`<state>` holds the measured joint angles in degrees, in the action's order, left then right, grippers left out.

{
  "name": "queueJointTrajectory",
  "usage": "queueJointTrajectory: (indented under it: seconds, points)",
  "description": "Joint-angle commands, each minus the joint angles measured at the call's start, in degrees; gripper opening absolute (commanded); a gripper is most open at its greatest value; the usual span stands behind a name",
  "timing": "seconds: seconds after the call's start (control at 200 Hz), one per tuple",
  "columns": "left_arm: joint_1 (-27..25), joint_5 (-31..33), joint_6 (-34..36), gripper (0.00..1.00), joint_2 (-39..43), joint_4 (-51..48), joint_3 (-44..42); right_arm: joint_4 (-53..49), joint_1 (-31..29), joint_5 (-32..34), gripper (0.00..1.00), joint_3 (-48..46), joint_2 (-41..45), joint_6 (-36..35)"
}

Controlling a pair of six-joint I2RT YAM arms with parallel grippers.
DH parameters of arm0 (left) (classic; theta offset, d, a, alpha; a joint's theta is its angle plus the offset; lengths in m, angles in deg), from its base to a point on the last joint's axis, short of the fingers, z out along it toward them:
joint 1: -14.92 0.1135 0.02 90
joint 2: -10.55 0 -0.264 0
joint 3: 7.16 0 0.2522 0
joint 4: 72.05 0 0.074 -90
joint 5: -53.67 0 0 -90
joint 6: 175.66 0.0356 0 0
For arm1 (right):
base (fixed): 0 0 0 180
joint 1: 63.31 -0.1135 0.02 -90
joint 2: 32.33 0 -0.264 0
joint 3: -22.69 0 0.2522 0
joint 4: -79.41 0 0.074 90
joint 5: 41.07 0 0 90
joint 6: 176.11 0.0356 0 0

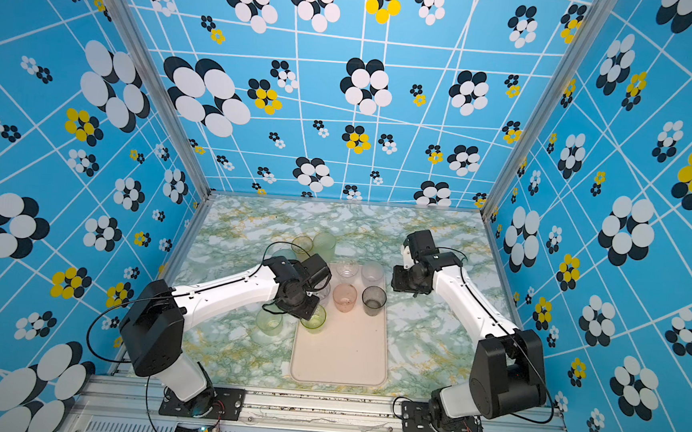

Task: Place the glasses into the tray
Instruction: 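Lower the green faceted tumbler onto the tray and open the left gripper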

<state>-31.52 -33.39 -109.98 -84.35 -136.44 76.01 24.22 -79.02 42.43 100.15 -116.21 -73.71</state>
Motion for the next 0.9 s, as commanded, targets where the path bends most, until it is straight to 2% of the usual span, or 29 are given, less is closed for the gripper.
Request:
queueJointTrajectory:
  seconds: [0.0, 0.895]
  points:
    - [0.55, -0.40, 1.00, 0.09, -0.56, -1.06, 0.32, -1.42, 0.26, 0.79, 0.45, 1.64, -0.91, -0.19]
    - [2.67, 1.12, 2.55, 0.14, -1.26, -1.32, 0.20, -1.29, 0.31, 0.70, 0.45, 1.16, -1.99, 0.08]
